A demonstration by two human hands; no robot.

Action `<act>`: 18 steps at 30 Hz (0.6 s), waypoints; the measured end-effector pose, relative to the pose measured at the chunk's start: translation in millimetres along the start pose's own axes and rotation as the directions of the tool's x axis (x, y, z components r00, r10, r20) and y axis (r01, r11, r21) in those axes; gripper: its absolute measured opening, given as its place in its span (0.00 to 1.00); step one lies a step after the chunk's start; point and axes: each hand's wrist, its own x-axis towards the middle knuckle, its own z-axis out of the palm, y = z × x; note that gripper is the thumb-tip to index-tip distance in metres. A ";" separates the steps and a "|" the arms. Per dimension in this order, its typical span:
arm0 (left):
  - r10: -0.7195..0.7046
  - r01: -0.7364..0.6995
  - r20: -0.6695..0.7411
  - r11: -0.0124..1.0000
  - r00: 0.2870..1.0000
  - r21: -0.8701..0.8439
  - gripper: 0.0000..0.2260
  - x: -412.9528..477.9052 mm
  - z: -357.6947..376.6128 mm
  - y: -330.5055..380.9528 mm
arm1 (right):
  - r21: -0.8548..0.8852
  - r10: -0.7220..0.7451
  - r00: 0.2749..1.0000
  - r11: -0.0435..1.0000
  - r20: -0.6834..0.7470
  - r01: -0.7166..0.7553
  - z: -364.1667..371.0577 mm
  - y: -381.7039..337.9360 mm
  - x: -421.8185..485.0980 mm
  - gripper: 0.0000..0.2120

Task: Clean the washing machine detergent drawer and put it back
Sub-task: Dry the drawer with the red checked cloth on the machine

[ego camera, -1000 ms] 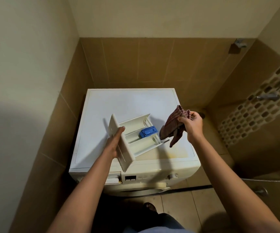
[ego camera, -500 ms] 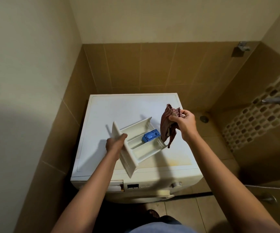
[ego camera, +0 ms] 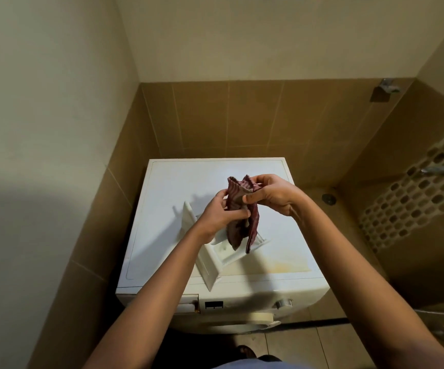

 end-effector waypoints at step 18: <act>-0.154 0.136 -0.072 0.968 0.985 -0.210 0.11 -15.9 7.2 2.3 | -0.048 0.061 0.995 0.997 -0.074 -0.065 -22.1 21.6 -6.9 0.17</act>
